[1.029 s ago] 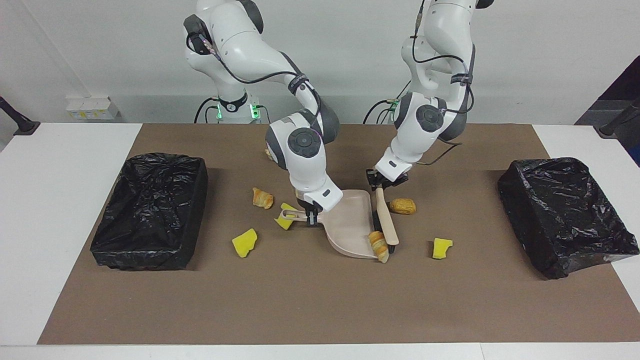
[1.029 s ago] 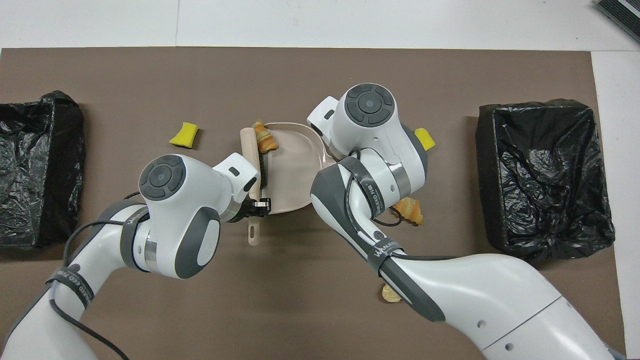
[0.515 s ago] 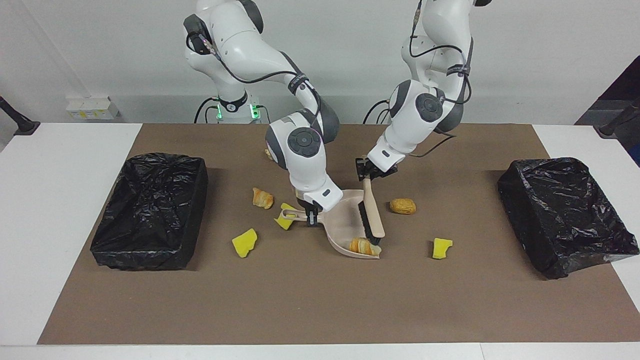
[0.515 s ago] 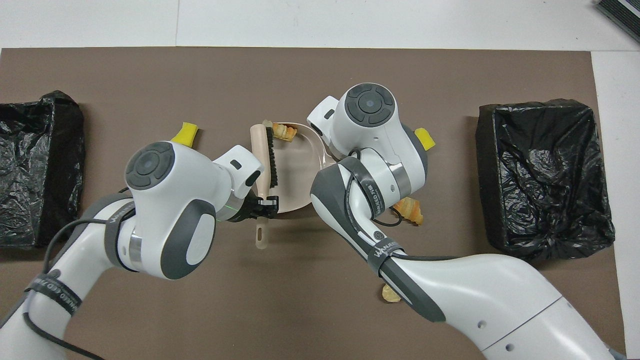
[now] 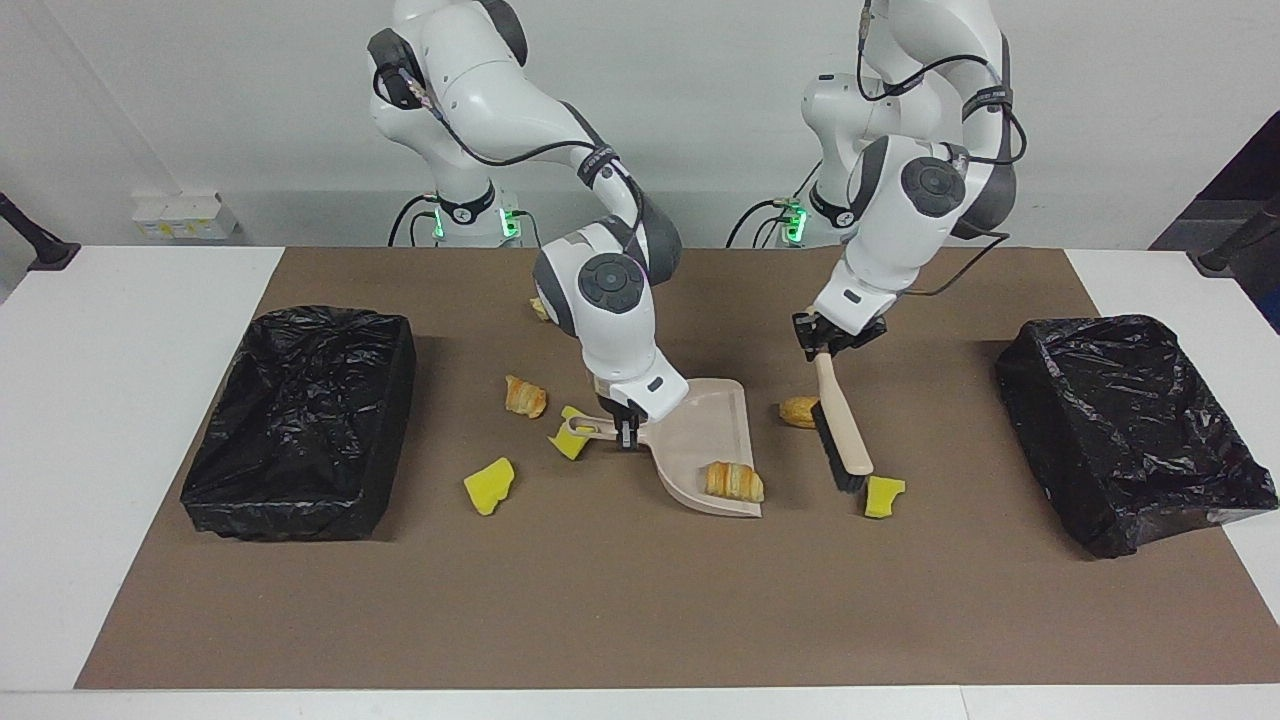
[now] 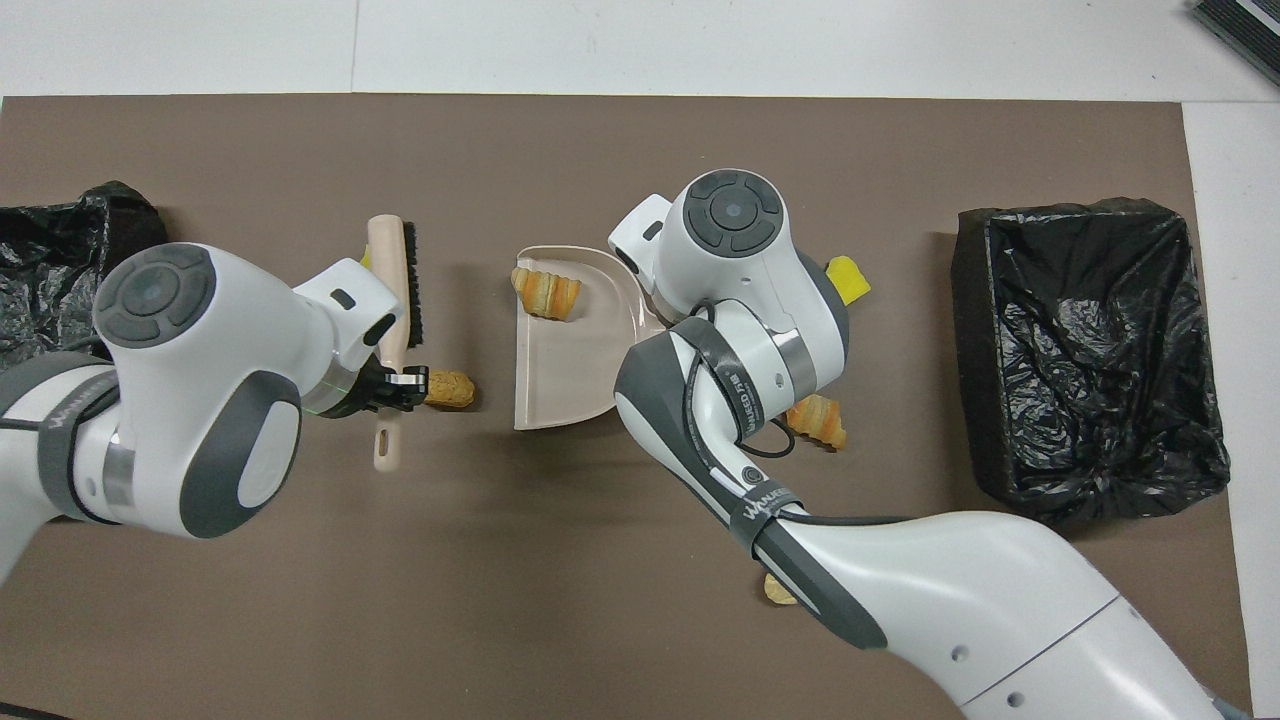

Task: Sweep and dump trash in bin
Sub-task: 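Sweep the bread and sponge into the dustpan with the left gripper's brush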

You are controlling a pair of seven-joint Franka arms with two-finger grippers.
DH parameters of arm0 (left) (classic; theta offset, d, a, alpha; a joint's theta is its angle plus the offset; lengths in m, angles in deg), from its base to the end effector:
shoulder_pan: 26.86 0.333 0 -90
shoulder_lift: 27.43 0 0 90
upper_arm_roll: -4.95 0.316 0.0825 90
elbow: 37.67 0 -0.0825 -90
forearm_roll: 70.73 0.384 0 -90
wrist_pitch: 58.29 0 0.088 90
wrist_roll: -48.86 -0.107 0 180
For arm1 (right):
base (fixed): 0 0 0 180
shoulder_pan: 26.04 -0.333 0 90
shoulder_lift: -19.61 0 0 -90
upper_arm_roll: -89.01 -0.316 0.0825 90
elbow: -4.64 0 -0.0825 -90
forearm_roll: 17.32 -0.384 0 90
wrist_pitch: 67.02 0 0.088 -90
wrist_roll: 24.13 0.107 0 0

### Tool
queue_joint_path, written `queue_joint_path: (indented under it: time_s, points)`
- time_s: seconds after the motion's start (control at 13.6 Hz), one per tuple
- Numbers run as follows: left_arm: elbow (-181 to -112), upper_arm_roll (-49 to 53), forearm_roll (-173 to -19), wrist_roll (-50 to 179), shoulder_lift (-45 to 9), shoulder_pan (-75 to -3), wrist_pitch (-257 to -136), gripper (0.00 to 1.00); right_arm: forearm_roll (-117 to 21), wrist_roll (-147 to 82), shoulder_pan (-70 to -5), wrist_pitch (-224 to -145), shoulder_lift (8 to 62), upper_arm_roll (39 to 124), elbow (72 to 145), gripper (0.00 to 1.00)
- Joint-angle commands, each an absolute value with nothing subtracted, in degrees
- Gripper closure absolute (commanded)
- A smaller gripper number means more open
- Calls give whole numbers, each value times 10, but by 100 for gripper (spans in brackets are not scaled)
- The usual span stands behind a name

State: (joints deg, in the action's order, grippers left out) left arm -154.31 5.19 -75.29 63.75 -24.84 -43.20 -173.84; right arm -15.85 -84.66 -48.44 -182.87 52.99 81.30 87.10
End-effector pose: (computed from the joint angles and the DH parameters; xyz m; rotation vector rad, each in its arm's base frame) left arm 0.5301 -0.1579 0.4172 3.0882 0.0240 -0.1247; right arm 0.6253 0.3410 0.3542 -2.1876 -2.1879 -0.0285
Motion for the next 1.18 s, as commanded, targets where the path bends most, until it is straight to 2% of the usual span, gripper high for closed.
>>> queue_joint_path:
  time_s: [0.0, 0.15, 0.29, 0.44, 0.66, 0.88, 1.1]
  points:
    - [-1543, 47, -727, 600, -221, -366, -1753, 100, -166, -818, -486, -1845, 513, 809, 891, 100]
    - [-1553, 47, -724, 571, -213, -326, -1767, 100, -166, -804, -495, -1853, 511, 809, 897, 100]
    - [-1579, 46, -724, 571, -224, -335, -1760, 100, -166, -807, -495, -1858, 504, 809, 915, 100]
    - [-1586, 45, -724, 569, -215, -366, -1760, 100, -165, -810, -495, -1852, 499, 809, 920, 100]
    - [-1590, 43, -725, 569, -214, -417, -1754, 100, -156, -806, -506, -1856, 462, 810, 988, 100]
    - [-1600, 42, -747, 604, -208, -481, -1765, 100, -150, -815, -504, -1856, 460, 810, 992, 100]
    - [-1598, 40, -842, 626, -206, -539, -1777, 100, -150, -816, -503, -1856, 460, 810, 992, 100]
